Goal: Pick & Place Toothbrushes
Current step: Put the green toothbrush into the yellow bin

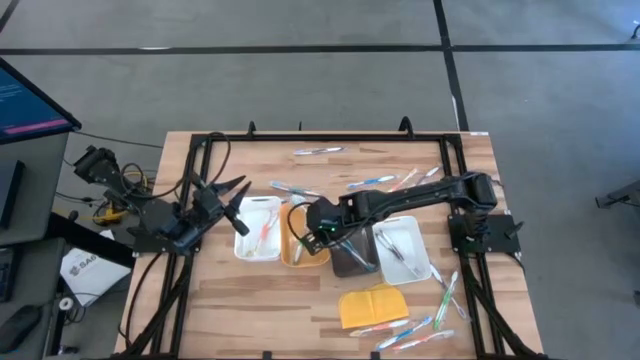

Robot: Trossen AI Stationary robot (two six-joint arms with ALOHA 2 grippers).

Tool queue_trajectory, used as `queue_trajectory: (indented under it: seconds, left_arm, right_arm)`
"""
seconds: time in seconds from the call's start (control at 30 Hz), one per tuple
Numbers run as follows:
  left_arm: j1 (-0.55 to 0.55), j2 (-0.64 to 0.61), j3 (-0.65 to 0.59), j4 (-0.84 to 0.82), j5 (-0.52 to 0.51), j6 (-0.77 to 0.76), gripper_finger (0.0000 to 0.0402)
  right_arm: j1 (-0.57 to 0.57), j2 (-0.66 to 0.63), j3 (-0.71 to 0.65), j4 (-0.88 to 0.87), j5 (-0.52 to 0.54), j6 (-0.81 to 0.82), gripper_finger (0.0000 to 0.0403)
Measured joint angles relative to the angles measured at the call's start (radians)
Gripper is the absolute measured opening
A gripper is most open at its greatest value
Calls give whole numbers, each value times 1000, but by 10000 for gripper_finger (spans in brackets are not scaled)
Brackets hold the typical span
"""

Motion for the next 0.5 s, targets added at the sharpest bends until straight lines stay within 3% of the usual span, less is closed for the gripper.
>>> queue_trajectory:
  seconds: [0.23,0.5]
  left_arm:
    - [0,1,0,-1,1,0,59]
    - [0,1,0,-3,-1,0,45]
  right_arm:
    - [1,75,7,109,-34,43,12]
    - [2,106,6,105,-50,54,15]
